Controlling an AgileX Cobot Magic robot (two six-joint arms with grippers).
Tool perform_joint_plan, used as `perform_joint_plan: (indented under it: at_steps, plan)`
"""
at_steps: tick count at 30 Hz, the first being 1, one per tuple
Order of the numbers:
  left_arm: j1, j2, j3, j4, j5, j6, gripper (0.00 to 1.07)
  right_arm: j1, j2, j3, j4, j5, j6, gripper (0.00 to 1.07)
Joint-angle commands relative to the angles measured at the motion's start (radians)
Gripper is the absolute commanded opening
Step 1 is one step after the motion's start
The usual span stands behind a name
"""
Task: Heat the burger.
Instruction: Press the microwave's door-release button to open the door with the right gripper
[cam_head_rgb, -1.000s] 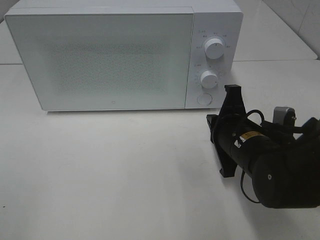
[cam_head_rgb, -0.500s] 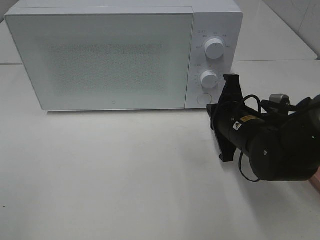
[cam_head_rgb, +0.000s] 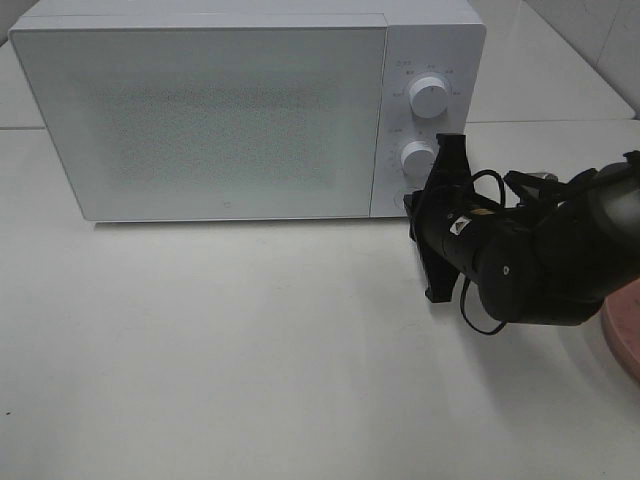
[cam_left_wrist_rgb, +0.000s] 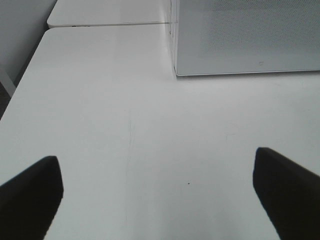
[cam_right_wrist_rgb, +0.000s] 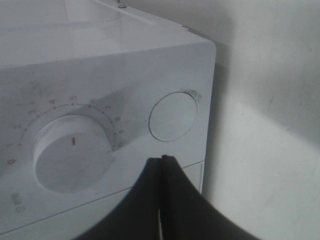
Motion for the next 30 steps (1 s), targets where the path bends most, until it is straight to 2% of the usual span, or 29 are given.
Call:
perform_joint_plan:
  at_steps: [1, 30]
  plan:
    - [-0.006, -0.019, 0.002, -0.007, -0.003, -0.002, 0.98, -0.008, 0.010, -0.020, -0.008, 0.004, -0.002, 0.00]
    - [-0.006, -0.019, 0.002, -0.007, -0.003, -0.002, 0.98, -0.057, 0.095, -0.133, 0.013, 0.042, -0.067, 0.00]
